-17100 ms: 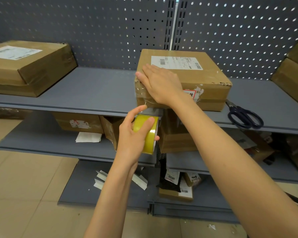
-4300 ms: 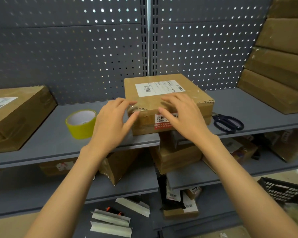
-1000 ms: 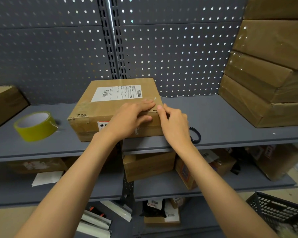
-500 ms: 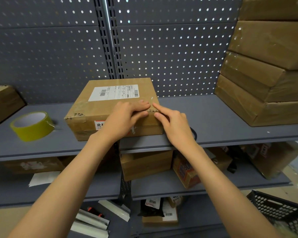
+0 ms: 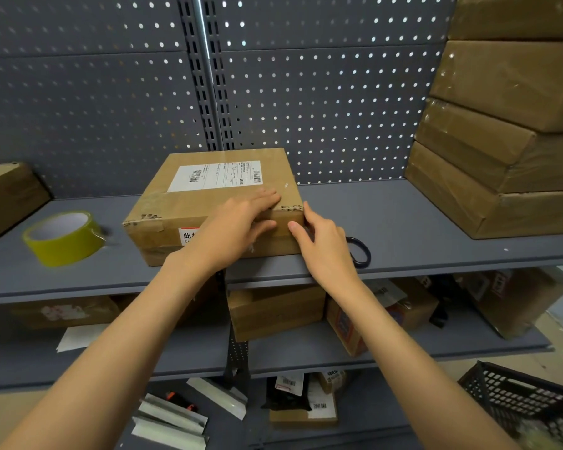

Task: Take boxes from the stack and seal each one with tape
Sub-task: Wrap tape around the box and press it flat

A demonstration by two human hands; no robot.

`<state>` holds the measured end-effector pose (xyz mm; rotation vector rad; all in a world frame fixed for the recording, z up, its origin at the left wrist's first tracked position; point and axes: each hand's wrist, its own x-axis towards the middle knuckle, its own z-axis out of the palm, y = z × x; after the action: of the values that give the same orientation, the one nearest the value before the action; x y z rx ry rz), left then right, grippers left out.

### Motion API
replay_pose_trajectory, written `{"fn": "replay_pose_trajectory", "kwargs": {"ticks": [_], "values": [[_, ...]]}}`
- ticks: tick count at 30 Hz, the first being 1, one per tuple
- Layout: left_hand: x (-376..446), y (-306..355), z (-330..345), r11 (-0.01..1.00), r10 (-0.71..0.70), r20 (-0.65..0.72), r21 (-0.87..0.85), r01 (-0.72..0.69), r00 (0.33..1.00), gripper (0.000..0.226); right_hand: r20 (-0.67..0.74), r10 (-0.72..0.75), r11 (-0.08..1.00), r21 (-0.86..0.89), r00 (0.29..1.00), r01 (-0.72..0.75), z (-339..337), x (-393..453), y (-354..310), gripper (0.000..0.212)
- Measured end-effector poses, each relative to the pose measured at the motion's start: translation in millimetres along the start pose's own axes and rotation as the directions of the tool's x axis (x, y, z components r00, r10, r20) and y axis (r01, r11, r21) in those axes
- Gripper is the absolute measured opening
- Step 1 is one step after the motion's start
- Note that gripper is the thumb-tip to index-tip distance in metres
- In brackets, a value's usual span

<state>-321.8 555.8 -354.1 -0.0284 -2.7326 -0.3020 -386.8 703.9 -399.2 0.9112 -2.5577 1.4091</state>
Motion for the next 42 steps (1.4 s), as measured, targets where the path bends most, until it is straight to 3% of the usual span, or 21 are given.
{"fn": "replay_pose_trajectory", "kwargs": {"ticks": [10,19,31,35,38,42], "values": [[1.5,9.4,1.4,0.996,0.004,0.0,0.091,-0.004,1.0,0.048,-0.08,0.018,0.999,0.051,0.997,-0.014,2.1,-0.3,-1.8,0.05],[-1.3,2.5,-6.0,0.996,0.015,0.067,-0.094,-0.008,0.998,0.058,0.041,0.0,1.0,0.013,0.999,-0.001,-0.4,-4.0,-10.5,0.061],[-4.0,3.5,3.4,0.995,-0.014,-0.038,-0.097,0.01,0.999,0.055,-0.055,0.016,0.999,0.037,0.998,-0.014,2.0,-1.9,-8.8,0.057],[-7.1,5.4,3.4,1.0,-0.01,-0.012,0.017,0.01,1.0,0.055,0.011,-0.009,0.999,0.044,1.0,0.009,-5.0,-0.5,-9.3,0.057],[-14.2,7.4,4.3,0.978,0.023,-0.112,0.21,0.001,0.994,0.046,0.011,-0.026,1.0,0.013,1.0,0.026,-15.3,-2.2,-10.7,0.053],[-18.4,11.9,-2.8,0.946,0.02,-0.255,0.317,0.065,0.967,0.031,-0.012,-0.087,0.982,-0.169,0.996,0.084,-32.0,-6.1,-13.1,0.041]]}}
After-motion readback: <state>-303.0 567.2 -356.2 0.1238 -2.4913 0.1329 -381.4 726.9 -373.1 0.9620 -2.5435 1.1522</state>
